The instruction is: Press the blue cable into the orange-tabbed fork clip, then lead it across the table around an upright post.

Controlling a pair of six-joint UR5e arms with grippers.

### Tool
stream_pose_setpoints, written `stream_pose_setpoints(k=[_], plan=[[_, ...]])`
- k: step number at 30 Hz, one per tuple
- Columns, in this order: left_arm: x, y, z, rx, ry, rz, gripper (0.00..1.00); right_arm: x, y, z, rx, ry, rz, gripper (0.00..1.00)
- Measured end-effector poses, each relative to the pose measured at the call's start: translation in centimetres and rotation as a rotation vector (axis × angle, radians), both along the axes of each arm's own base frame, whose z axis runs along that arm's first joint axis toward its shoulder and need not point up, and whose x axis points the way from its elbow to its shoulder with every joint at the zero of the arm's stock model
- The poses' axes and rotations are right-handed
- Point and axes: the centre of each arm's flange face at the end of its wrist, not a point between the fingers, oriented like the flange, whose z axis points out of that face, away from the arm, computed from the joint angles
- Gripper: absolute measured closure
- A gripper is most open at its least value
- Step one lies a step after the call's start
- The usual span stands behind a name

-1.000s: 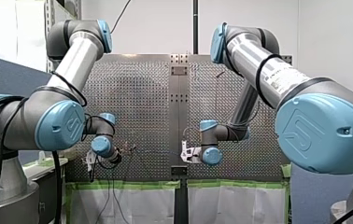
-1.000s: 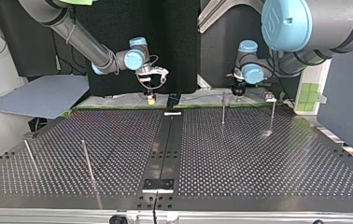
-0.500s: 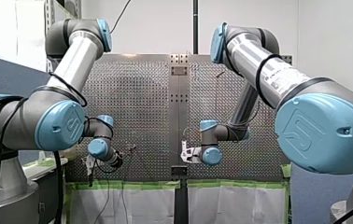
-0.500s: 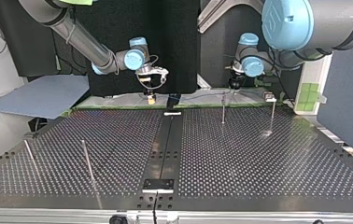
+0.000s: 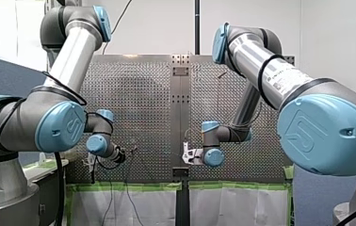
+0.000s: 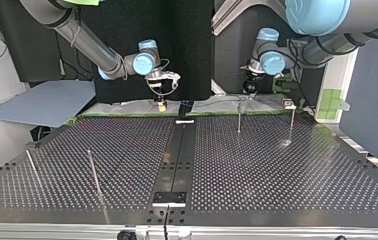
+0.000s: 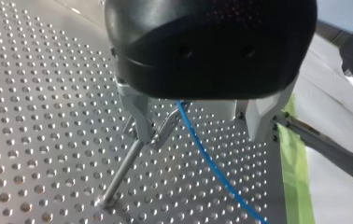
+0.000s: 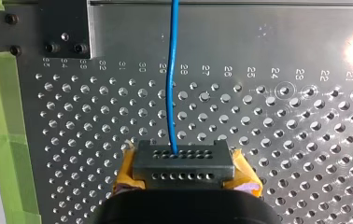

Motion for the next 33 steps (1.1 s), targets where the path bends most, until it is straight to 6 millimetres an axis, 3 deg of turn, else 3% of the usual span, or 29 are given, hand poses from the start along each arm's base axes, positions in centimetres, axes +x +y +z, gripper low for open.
stream_pose_setpoints(k=[21, 33], plan=[[-0.6, -0.8, 0.1, 0.055, -0.036, -0.065, 0.0, 0.0, 0.0, 0.0, 0.001, 0.001, 0.0, 1.0], [-0.4, -1.0, 1.7, 0.073, -0.073, -0.071, 0.0, 0.0, 0.0, 0.0, 0.002, 0.002, 0.0, 1.0]])
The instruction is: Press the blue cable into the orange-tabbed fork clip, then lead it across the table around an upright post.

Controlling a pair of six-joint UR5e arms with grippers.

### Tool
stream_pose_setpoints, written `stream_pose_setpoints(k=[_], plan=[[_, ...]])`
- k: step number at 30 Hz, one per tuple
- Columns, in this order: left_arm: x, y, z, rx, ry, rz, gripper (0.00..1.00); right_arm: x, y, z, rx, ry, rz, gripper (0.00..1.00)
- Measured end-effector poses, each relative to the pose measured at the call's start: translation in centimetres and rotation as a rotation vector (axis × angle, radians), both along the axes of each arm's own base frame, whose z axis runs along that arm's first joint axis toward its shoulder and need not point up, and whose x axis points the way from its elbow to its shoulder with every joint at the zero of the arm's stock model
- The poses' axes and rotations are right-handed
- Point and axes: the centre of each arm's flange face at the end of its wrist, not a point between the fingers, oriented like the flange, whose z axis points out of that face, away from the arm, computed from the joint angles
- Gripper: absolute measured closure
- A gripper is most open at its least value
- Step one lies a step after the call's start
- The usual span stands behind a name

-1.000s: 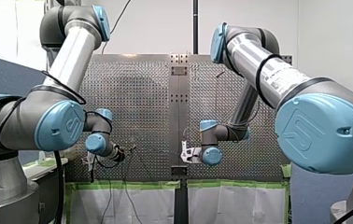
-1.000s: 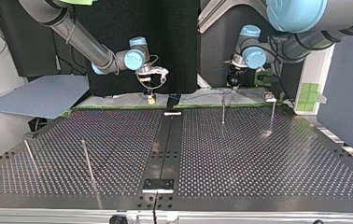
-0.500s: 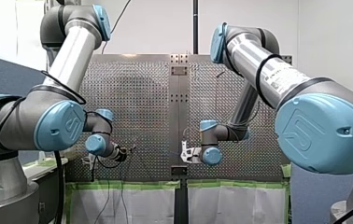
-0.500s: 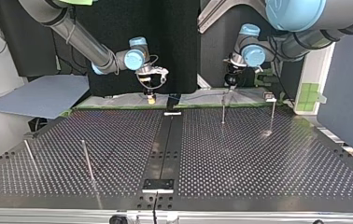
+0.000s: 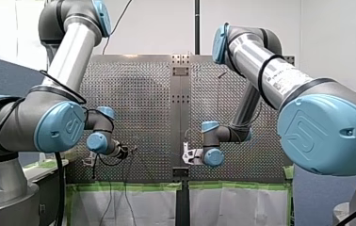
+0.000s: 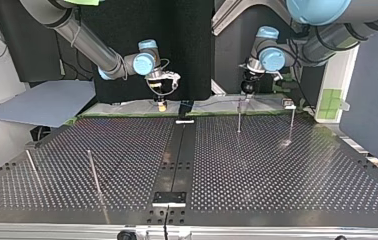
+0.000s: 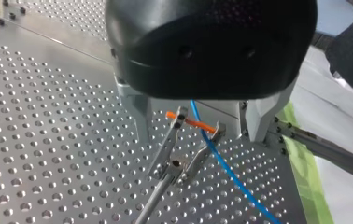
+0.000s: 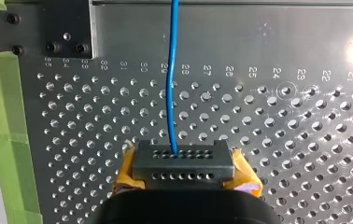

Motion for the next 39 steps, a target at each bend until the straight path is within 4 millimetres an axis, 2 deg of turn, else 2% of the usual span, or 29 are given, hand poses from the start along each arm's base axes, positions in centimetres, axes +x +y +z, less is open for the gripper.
stream_pose_setpoints(k=[29, 39], plan=[[-0.2, -0.4, 0.0, 0.0, -0.003, -0.013, 0.0, 0.0, 0.0, 0.0, 0.002, 0.003, 0.0, 1.0], [-0.6, -1.4, 0.0, 0.058, -0.013, -0.067, 0.0, 0.0, 0.0, 0.0, 0.003, 0.002, -0.001, 1.0]])
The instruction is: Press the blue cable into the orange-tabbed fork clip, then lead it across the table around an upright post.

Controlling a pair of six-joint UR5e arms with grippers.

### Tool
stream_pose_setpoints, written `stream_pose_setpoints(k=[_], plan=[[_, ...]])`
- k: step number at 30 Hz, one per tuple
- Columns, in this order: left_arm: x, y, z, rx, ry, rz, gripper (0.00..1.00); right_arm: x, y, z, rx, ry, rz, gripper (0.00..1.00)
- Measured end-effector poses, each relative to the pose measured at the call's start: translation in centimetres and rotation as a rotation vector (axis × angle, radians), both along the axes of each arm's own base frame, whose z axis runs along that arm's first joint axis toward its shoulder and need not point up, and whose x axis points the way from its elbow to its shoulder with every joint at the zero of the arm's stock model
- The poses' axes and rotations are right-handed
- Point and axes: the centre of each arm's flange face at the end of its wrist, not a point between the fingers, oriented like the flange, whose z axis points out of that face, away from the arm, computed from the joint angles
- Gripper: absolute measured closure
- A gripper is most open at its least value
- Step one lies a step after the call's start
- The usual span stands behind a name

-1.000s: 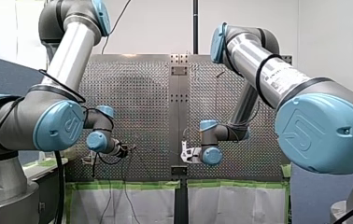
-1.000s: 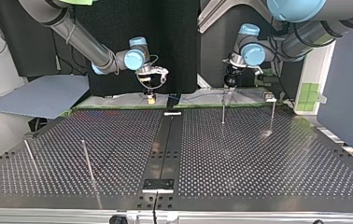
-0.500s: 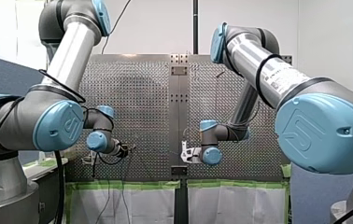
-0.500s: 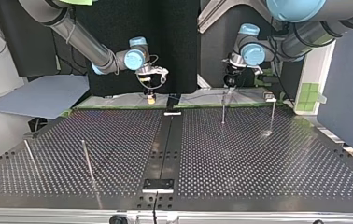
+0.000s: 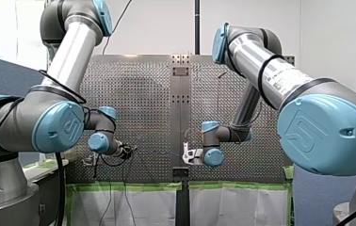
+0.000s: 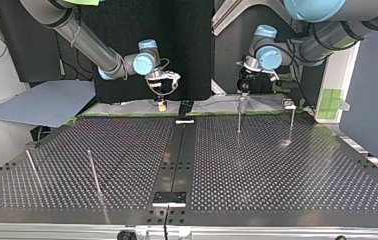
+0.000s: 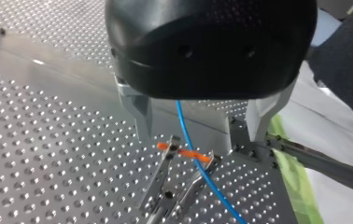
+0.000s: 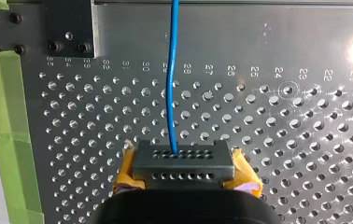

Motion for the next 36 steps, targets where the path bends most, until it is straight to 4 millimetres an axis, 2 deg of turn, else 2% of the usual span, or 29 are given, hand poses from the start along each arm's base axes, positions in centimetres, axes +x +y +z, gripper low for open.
stream_pose_setpoints(k=[12, 20, 26, 36], plan=[[-0.3, -1.0, 0.1, 0.039, -0.02, 0.016, 0.0, 0.0, 0.0, 0.0, -0.002, -0.001, -0.001, 1.0], [0.3, -1.8, 0.6, -0.002, -0.057, 0.073, 0.0, 0.0, -0.1, 0.0, -0.005, -0.003, -0.003, 1.0], [0.9, -3.6, 1.3, -0.036, -0.086, 0.094, 0.0, 0.0, -0.1, -0.1, -0.006, -0.004, -0.003, 1.0], [2.1, -8.0, 3.1, -0.112, -0.143, 0.111, 0.0, 0.0, 0.0, -0.1, -0.002, -0.002, -0.001, 1.0]])
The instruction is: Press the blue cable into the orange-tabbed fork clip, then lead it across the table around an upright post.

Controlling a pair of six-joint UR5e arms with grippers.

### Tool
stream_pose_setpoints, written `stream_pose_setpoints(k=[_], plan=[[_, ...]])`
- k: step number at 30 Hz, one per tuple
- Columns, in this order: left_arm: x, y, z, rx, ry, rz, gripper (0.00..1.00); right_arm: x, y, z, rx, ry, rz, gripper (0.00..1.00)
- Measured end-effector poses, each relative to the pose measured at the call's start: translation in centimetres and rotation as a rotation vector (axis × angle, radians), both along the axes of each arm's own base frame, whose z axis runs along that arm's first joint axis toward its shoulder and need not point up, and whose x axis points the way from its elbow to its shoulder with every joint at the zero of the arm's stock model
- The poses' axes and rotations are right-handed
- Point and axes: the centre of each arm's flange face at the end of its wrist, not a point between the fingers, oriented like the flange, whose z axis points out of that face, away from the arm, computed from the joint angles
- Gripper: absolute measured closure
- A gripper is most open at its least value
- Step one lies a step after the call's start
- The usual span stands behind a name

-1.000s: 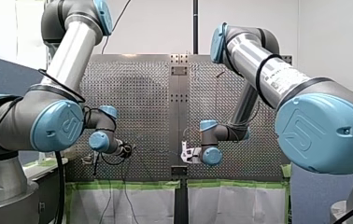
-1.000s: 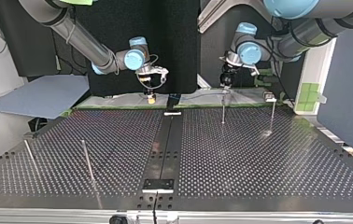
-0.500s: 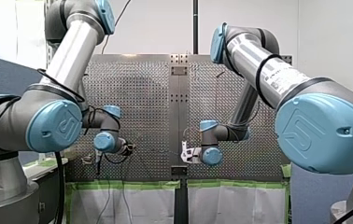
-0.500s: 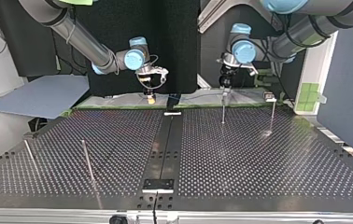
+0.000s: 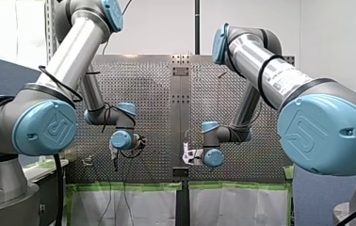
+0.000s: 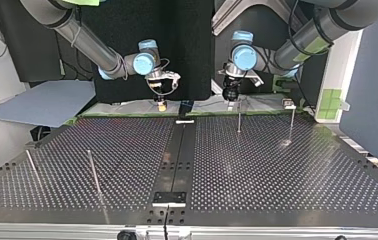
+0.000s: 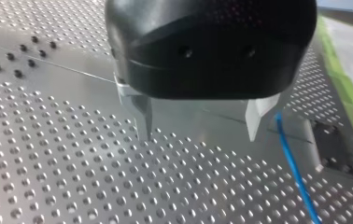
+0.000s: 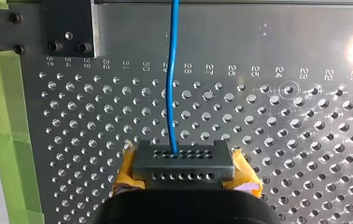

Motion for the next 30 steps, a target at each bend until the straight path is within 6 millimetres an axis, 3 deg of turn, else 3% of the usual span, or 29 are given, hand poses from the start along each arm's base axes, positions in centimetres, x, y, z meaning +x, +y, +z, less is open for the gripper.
stream_pose_setpoints(k=[8, 24, 30], plan=[[-1.8, -2.3, -0.1, 0.007, 0.023, 0.009, 0.0, 0.0, 0.0, 0.0, 0.001, 0.001, 0.0, 1.0], [-2.3, -2.1, -0.5, 0.044, 0.061, 0.022, 0.0, 0.0, 0.0, -0.1, 0.001, 0.001, -0.001, 1.0], [-2.6, -2.1, -2.4, 0.062, 0.09, 0.016, 0.0, 0.0, 0.0, -0.2, 0.001, 0.001, 0.0, 1.0]])
